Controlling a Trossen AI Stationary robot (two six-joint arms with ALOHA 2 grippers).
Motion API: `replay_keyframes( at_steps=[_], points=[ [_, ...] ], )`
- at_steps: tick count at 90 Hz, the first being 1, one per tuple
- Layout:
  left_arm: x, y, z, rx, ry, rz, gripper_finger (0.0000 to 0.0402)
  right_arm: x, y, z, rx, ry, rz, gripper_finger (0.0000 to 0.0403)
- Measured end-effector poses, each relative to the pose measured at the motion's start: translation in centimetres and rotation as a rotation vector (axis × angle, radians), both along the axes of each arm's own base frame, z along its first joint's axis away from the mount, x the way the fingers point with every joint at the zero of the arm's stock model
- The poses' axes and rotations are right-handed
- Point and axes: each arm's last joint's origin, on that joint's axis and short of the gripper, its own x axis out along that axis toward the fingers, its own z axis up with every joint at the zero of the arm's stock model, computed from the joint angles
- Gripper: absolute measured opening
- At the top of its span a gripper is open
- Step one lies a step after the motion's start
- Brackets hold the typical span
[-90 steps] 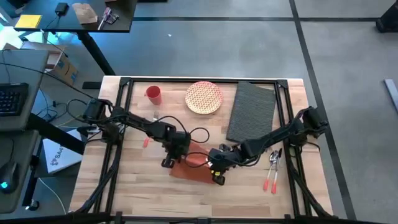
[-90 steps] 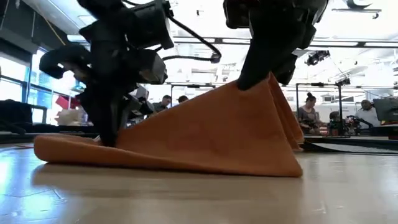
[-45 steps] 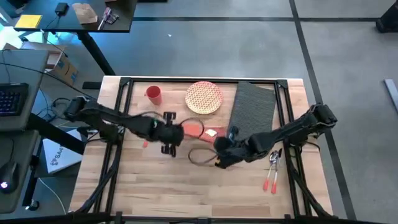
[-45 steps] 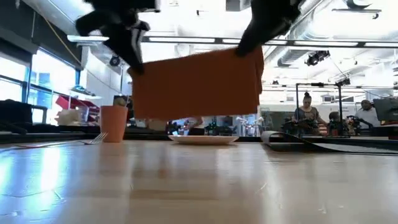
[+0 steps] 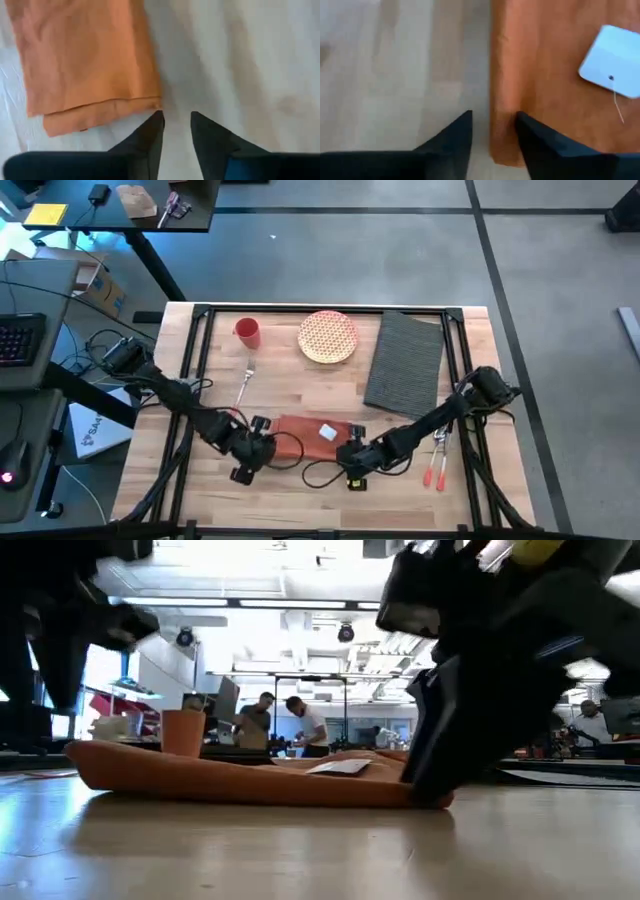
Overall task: Set table place
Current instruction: Fold the orange table napkin
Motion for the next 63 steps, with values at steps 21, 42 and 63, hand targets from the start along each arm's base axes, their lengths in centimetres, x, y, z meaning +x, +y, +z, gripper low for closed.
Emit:
replay_keyframes(
  at_steps=[21, 42, 63],
  points=[
    [1.6, 2.3, 0.7, -0.122, -0.055, 0.555, 0.0088, -1.2, -1.7, 4.0, 0.082, -0.011, -0.257, 0.0196],
    [3.6, 6.5, 0.6, -0.135, -0.134, 0.910, 0.0086, -1.3, -3.7, 3.9, 0.144, 0.021, -0.506, 0.0197],
    [4.5, 8.9, -1.4, -0.149, 0.006, 0.804, 0.0100, -0.4, -6.1, 3.5, 0.152, 0.069, -0.454, 0.0197]
  ],
)
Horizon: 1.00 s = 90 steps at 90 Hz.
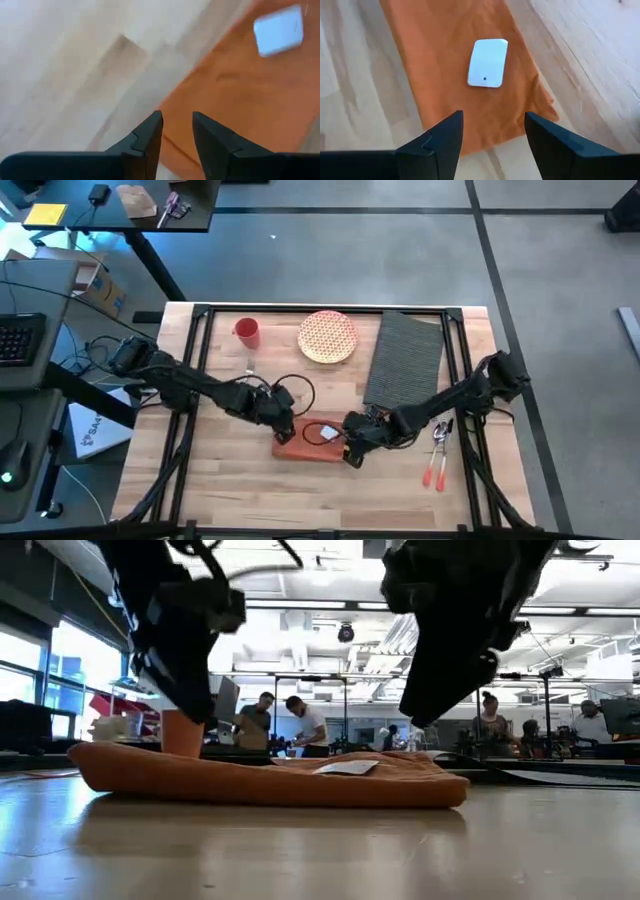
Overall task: Set table place
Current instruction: Fold the orange table napkin
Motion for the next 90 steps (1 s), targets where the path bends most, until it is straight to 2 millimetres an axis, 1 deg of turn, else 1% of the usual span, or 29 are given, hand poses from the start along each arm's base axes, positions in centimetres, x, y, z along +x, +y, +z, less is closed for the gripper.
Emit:
replay_keyframes(
  at_steps=[7, 15, 25, 34, 47, 64, 71, 77, 82, 90],
  points=[
    [-0.1, -0.1, 0.6, -0.051, -0.022, -0.038, 0.0100, -0.1, -1.3, -1.1, 0.011, 0.019, 0.017, 0.0197],
    [-0.6, -0.8, 2.3, -0.100, -0.089, -0.047, 0.0091, -0.2, -2.3, -2.3, 0.054, 0.001, 0.045, 0.0197],
    [-1.7, -1.9, 4.2, -0.129, -0.166, -0.043, 0.0074, -0.9, -3.1, -3.9, 0.091, -0.011, 0.057, 0.0197],
    [-2.7, -2.8, 5.4, -0.133, -0.222, -0.030, 0.0062, -1.4, -3.2, -4.5, 0.093, -0.044, 0.054, 0.0197],
    [-3.5, -3.9, 5.8, -0.122, -0.255, -0.032, 0.0052, -1.7, -3.3, -5.0, 0.096, -0.070, 0.053, 0.0197],
    [-3.8, -5.2, 5.4, -0.136, -0.238, -0.044, 0.0050, -1.7, -3.3, -5.1, 0.085, -0.107, 0.074, 0.0191],
    [-3.9, -5.5, 5.5, -0.140, -0.244, -0.042, 0.0050, -1.5, -3.3, -5.0, 0.064, -0.134, 0.116, 0.0173],
    [-4.1, -5.7, 5.4, -0.135, -0.244, -0.046, 0.0050, -1.4, -3.2, -4.9, 0.046, -0.151, 0.148, 0.0146],
    [-4.1, -5.7, 5.4, -0.127, -0.248, -0.046, 0.0050, -1.3, -3.2, -4.8, 0.033, -0.160, 0.169, 0.0114],
    [-4.1, -5.7, 5.4, -0.117, -0.249, -0.057, 0.0050, -1.0, -3.1, -4.5, 0.040, -0.168, 0.200, 0.0053]
  ],
)
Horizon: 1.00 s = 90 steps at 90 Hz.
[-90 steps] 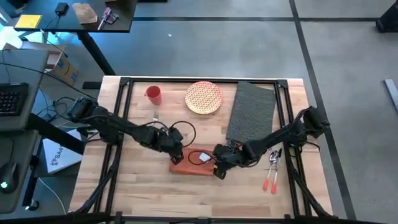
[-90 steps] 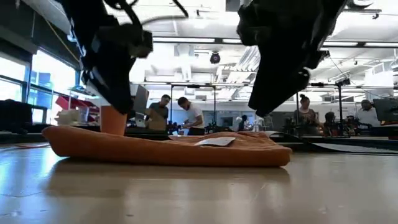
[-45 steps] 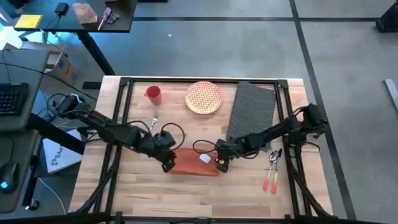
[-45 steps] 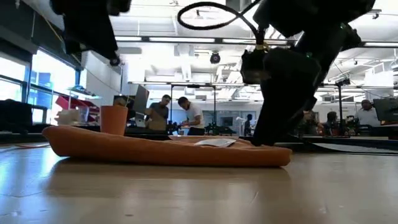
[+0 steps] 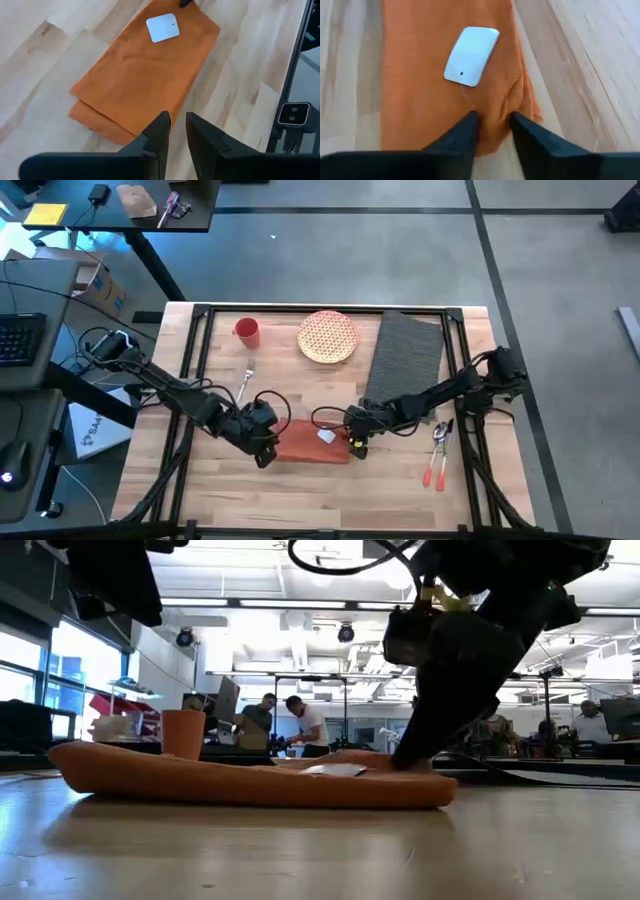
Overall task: Set table place
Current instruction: Fold the orange table napkin
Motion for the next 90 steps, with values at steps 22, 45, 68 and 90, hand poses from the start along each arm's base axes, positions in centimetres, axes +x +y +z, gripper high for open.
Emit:
replay_keyframes(
  at_steps=[22, 45, 68, 90],
  points=[
    [0.1, 0.1, 0.0, 0.096, -0.010, -0.094, 0.0050, 2.1, 1.5, 3.4, -0.031, -0.082, 0.134, 0.0004],
    [0.0, 0.6, -0.1, 0.253, 0.021, -0.247, 0.0050, 2.6, 4.5, 3.6, -0.144, -0.121, 0.461, 0.0001],
    [-0.6, 2.0, -2.5, 0.290, 0.126, -0.259, 0.0070, 2.5, 3.8, 4.0, -0.183, -0.097, 0.279, 0.0000],
    [-0.9, 3.4, -4.5, 0.242, 0.171, -0.154, 0.0087, 2.6, 2.3, 4.3, -0.152, -0.068, 0.135, 0.0000]
  ],
)
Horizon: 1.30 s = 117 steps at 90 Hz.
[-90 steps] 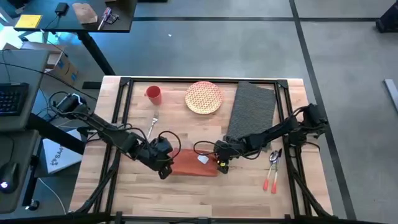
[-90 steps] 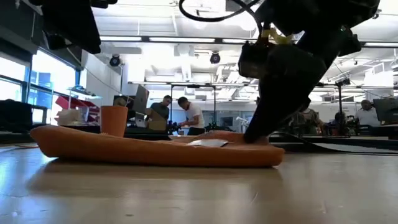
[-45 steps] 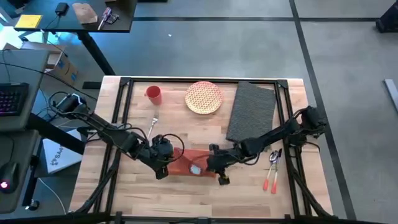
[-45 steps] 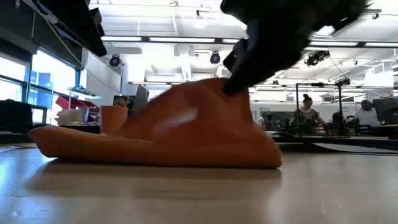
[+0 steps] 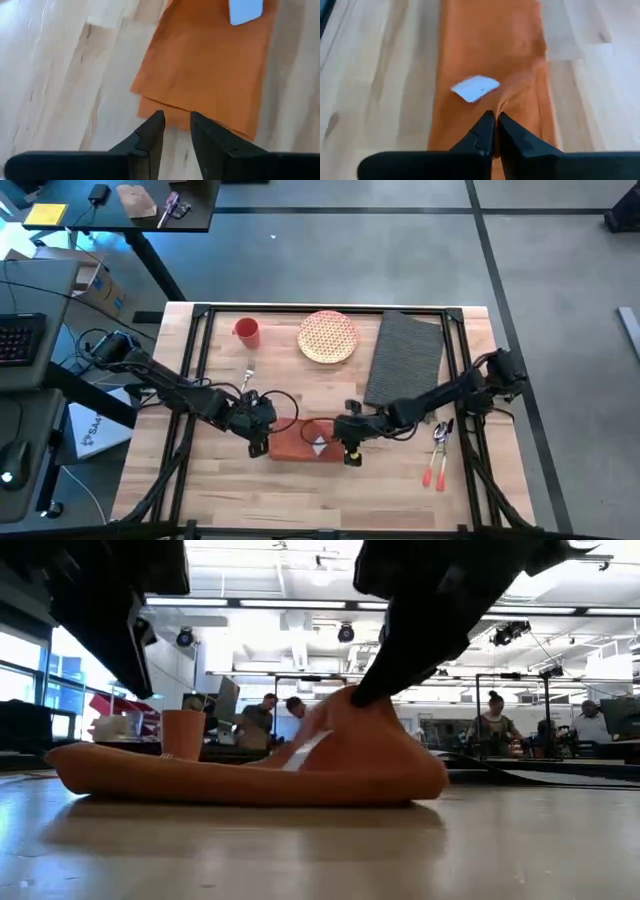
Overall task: Set table place
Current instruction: Fold the orange table napkin
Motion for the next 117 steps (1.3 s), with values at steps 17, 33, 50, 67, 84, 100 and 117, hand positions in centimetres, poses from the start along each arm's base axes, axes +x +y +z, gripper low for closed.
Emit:
replay_keyframes(
  at_steps=[17, 33, 50, 67, 84, 100, 117],
  points=[
    [0.7, 2.4, -2.1, -0.080, -0.075, 0.181, 0.0094, 0.1, -0.3, 0.0, 0.005, 0.003, -0.004, 0.0000],
    [1.2, 4.6, -4.4, -0.181, -0.049, 0.242, 0.0095, 0.1, -0.3, 0.0, 0.011, 0.006, -0.009, 0.0000],
    [2.0, 5.1, -6.3, -0.275, 0.002, 0.164, 0.0086, 0.0, -0.3, 0.0, 0.020, 0.011, -0.020, 0.0000],
    [2.5, 4.9, -6.9, -0.282, 0.022, 0.138, 0.0040, 0.0, -0.3, -0.1, 0.019, 0.015, -0.020, 0.0000],
    [3.6, 4.3, -4.8, -0.211, -0.052, -0.009, 0.0006, -0.2, -0.3, -0.2, 0.043, 0.043, -0.056, 0.0000],
    [5.1, 3.4, -2.2, -0.152, -0.141, -0.140, 0.0001, -0.9, -0.6, -0.8, 0.063, 0.138, -0.123, 0.0005],
    [5.7, 1.9, -0.4, -0.114, -0.175, -0.229, 0.0000, -1.9, -1.4, -1.5, 0.059, 0.282, -0.155, 0.0074]
  ],
)
